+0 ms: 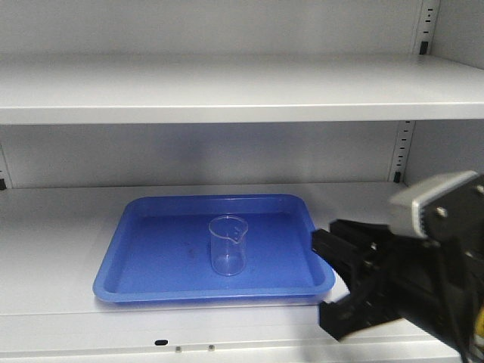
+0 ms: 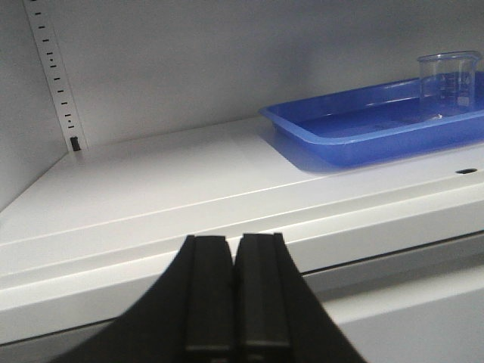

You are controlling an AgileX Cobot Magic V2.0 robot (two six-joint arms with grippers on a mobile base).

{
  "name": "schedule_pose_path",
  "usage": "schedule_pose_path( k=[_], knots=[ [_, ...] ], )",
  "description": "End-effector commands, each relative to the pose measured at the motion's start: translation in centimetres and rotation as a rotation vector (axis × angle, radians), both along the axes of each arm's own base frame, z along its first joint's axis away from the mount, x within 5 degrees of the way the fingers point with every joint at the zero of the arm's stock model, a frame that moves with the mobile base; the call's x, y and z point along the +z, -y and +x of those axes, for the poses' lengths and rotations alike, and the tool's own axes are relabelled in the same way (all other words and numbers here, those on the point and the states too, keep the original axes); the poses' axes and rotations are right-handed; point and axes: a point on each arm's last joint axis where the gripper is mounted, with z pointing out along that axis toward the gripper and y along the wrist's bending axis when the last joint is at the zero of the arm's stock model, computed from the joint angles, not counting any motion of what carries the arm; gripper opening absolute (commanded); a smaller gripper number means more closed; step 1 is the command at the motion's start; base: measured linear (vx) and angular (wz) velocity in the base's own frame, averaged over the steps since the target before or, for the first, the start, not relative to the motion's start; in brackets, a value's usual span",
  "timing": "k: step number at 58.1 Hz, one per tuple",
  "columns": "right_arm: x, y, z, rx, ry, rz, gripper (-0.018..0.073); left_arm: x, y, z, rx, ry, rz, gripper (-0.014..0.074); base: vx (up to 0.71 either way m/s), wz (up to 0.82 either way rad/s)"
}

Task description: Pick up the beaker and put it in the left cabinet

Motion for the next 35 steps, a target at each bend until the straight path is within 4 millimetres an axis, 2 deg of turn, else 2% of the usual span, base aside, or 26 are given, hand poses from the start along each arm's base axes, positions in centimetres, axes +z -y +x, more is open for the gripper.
schedule_pose_path(
  k=[1, 26, 30, 35],
  knots=[
    [1.5, 0.6, -1.2, 0.017, 0.077, 0.049, 0.0178, 0.2, 0.0, -0.1, -0.004, 0.076, -0.015, 0.0001, 0.0, 0.0],
    [1.1, 1.0, -1.6, 0.007, 0.067, 0.034, 0.0177, 0.2, 0.0, -0.1, -0.004, 0.076, -0.015, 0.0001, 0.0, 0.0],
    [1.1, 1.7, -2.3, -0.018, 0.056, 0.056, 0.0167, 0.2, 0.0, -0.1, -0.004, 0.076, -0.015, 0.0001, 0.0, 0.0],
    [0.0, 3.7, -3.2, -0.092, 0.018, 0.13, 0.0135, 0.2, 0.0, -0.1, -0.004, 0.076, -0.015, 0.0001, 0.0, 0.0]
  ],
)
